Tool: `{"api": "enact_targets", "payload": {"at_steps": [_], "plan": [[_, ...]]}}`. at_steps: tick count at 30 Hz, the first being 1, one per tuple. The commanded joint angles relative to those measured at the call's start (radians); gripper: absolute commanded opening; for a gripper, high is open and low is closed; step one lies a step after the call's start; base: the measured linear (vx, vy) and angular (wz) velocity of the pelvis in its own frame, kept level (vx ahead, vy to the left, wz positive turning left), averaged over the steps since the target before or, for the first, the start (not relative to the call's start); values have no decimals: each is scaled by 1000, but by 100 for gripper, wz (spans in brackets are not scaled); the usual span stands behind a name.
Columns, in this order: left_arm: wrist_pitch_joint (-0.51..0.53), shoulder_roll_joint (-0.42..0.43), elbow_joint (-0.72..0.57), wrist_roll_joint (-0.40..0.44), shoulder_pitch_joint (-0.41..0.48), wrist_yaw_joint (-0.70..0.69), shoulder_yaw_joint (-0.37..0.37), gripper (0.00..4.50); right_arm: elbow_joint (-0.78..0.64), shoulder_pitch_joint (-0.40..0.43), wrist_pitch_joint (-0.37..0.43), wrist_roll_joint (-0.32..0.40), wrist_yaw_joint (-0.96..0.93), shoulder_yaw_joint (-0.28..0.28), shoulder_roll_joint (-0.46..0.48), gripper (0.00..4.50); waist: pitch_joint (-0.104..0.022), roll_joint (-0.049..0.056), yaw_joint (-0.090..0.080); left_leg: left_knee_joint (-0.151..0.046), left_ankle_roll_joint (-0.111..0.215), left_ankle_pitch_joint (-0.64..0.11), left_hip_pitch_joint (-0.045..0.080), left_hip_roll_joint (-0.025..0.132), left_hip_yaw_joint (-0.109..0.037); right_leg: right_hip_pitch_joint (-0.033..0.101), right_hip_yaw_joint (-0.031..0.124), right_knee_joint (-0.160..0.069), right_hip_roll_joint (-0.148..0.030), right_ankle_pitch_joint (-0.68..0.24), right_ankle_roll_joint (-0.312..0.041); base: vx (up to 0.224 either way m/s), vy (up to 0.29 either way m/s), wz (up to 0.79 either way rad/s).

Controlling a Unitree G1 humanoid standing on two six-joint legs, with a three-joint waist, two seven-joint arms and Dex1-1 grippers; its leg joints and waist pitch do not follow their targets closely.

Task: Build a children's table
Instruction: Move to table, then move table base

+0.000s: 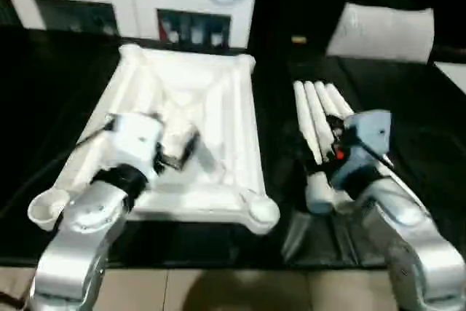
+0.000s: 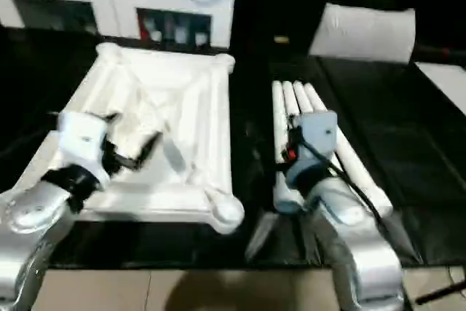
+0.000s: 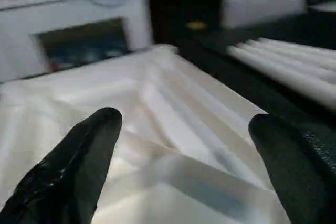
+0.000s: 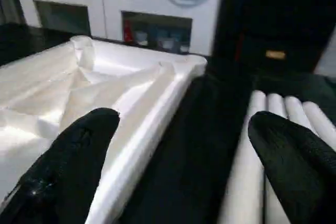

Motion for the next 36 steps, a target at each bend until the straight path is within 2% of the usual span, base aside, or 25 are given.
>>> {"api": "enact_targets", "payload": {"at_steps": [1,2,3,4,6,7,8,9,10,11,13,14,16,17,18,19,20,21,23,25,28,30,31,33,36], "plan": [[-4,38,30,-7,-19,-75,-25,447,-23,-9,16,-4,10,-27,-26,448,-32,20,1,-91,-4,-39,9,65,-9,59,27,-64,-57,78,-190,-111,-34,-7],[-49,95,84,38,-41,-125,-65,447,-23,-13,42,15,29,-44,-62,448,-21,23,1,-102,-19,-159,16,69,-9,49,28,-82,-52,-110,-182,-100,-38,-4],[-62,111,99,52,-48,-137,-76,447,-22,-15,50,22,36,-49,-73,448,-12,20,-3,-106,-29,-259,22,69,-7,39,35,-94,-52,-250,-159,-100,-38,-4],[-71,118,109,61,-52,-142,-82,447,-21,-16,51,24,43,-50,-80,448,-11,20,-4,-107,-35,-284,24,71,-6,35,37,-98,-54,-301,-149,-83,-39,0],[-117,147,149,89,-68,-169,-104,447,-10,-22,44,26,81,-51,-117,448,-15,16,-4,-106,-34,-284,20,73,-7,30,39,-105,-59,-366,-130,-90,-30,-1],[-126,160,176,74,-91,-206,-109,447,-4,-26,48,33,123,-51,-156,448,-17,14,-4,-105,-33,-275,17,73,-8,32,39,-104,-60,-369,-127,-78,-20,-2],[-129,164,186,67,-100,-220,-110,447,-2,-27,51,36,138,-51,-170,448,-18,18,-1,-104,-31,-265,19,73,-7,28,38,-103,-60,-359,-130,-57,-18,1],[-116,172,205,34,-128,-264,-109,447,-2,-28,58,52,186,-50,-211,448,-19,14,-1,-101,-27,-255,20,73,-5,26,38,-103,-59,-345,-135,-78,-27,1],[-101,178,212,14,-145,-292,-110,447,-6,-26,66,67,218,-49,-235,449,-18,17,2,-102,-21,-242,18,73,-4,26,38,-100,-60,-333,-145,0,0,0],[-100,181,213,12,-148,-298,-111,412,-7,-25,68,70,225,-49,-240,450,-16,14,0,-102,-18,-239,14,74,-3,26,36,-101,-61,-336,-150,0,0,0],[-136,209,255,20,-176,-348,-137,412,-14,-19,79,91,273,-43,-283,450,-15,12,0,-103,-16,-241,9,74,-3,25,34,-104,-62,-376,-144,0,0,0],[-131,214,274,23,-186,-362,-144,396,-14,-17,77,92,290,-36,-298,450,-16,8,0,-101,-15,-236,9,75,-2,22,35,-105,-62,-385,-141,0,0,0],[-136,219,346,39,-217,-387,-159,379,-7,-16,72,84,319,-24,-326,450,-20,7,0,-101,-9,-203,7,75,-1,25,35,-101,-61,-350,-146,0,0,0],[-136,219,346,39,-217,-387,-159,366,-7,-16,72,84,319,-24,-326,450,-23,10,0,-100,-6,-171,5,76,-1,26,35,-96,-61,-301,-156,0,0,0],[-136,219,357,37,-221,-394,-160,366,-4,-16,70,81,320,-23,-328,450,-23,10,0,-100,-6,-171,5,76,-1,26,35,-96,-61,-301,-156,0,0,0],[-143,227,382,37,-230,-419,-165,362,2,-20,67,92,334,-21,-334,450,-28,5,2,-101,6,-133,5,77,2,30,33,-89,-61,-206,-182,0,0,0],[-148,233,396,38,-236,-435,-169,352,6,-22,65,101,344,-20,-338,450,-35,7,5,-95,15,-98,7,78,4,31,33,-81,-60,-131,-199,0,0,0],[-149,236,401,38,-238,-440,-171,339,6,-23,65,103,348,-19,-340,450,-39,9,6,-92,30,-32,4,78,5,35,32,-71,-58,-16,-220,0,0,0],[-151,261,459,35,-262,-497,-186,325,8,-30,60,120,385,-7,-356,450,-41,7,10,-88,61,21,4,76,8,35,29,-64,-56,78,-241,0,0,0],[-163,273,525,37,-295,-540,-200,310,9,-34,59,123,403,9,-365,450,-36,5,10,-90,70,1,3,77,10,35,29,-67,-59,62,-253,0,0,0],[-175,274,563,39,-315,-572,-209,281,7,-34,63,125,414,19,-363,450,-30,8,11,-95,51,-67,6,82,10,32,29,-73,-64,-35,-260,0,0,0],[-189,278,586,43,-327,-596,-220,276,4,-31,69,127,420,25,-365,450,-29,7,12,-97,38,-92,7,84,10,31,31,-76,-65,-76,-255,0,0,0],[-201,281,607,49,-338,-613,-230,251,1,-28,81,132,421,29,-369,450,-27,8,13,-99,33,-102,6,84,10,30,31,-80,-65,-96,-249,0,0,0],[-207,286,621,51,-347,-637,-243,241,0,-25,81,136,424,32,-373,450,-26,7,14,-102,20,-123,6,85,9,30,32,-81,-66,-125,-238,0,0,0],[-227,290,653,67,-363,-664,-262,230,-1,-21,74,134,430,37,-377,450,-27,10,14,-102,11,-126,5,84,8,29,33,-81,-67,-127,-233,0,0,0]]}}
